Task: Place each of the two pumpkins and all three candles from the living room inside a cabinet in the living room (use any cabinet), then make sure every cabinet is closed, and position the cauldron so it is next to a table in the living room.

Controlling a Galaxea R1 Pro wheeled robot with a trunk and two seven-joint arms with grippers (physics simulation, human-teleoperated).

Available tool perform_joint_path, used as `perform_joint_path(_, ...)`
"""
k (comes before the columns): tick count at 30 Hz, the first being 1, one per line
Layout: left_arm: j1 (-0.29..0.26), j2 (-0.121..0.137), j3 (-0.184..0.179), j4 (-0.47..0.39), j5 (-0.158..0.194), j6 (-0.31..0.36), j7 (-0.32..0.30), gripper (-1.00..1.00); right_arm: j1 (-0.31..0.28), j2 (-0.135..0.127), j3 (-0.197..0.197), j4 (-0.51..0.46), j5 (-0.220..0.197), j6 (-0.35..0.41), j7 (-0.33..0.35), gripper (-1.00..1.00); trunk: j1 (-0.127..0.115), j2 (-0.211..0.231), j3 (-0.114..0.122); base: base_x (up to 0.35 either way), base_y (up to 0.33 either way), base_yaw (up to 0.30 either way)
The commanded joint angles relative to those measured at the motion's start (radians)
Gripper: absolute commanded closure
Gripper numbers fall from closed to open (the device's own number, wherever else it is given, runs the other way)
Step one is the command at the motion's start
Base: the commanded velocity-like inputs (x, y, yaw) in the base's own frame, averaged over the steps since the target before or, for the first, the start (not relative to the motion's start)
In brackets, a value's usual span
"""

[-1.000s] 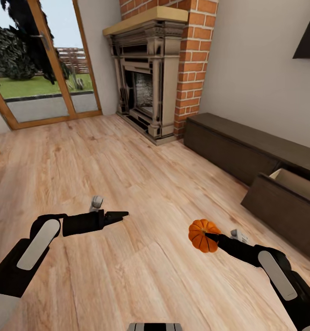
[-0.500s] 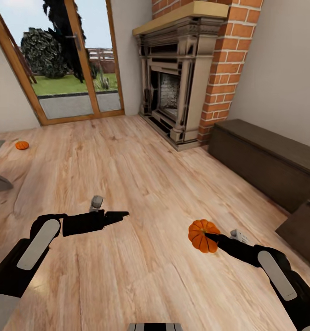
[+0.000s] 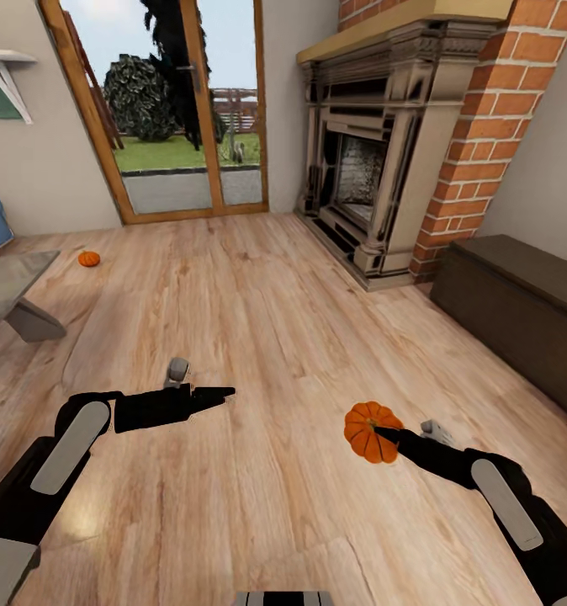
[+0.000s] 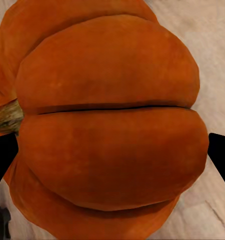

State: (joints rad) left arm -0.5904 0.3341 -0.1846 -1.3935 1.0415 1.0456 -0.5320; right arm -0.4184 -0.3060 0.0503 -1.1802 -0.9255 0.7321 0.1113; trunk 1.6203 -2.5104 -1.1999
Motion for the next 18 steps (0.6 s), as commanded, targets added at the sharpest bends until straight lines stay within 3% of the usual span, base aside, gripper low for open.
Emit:
perform_joint_path(1,-0.001,0.000,-0.001,0.001,-0.004,0.002,-0.006,-1.00,0.000,-0.001,0.000,-0.001,-0.004,0.003,0.004,1.00,0.000,0.000,-0.001,0.338,0.000,0.289)
perform_joint_path(18,-0.001,0.000,-0.001,0.001,-0.004,0.002,-0.006,-1.00,0.000,0.001,0.000,-0.002,-0.004,0.003,0.004,1.00,0.000,0.000,-0.001,0.338,-0.029,0.289)
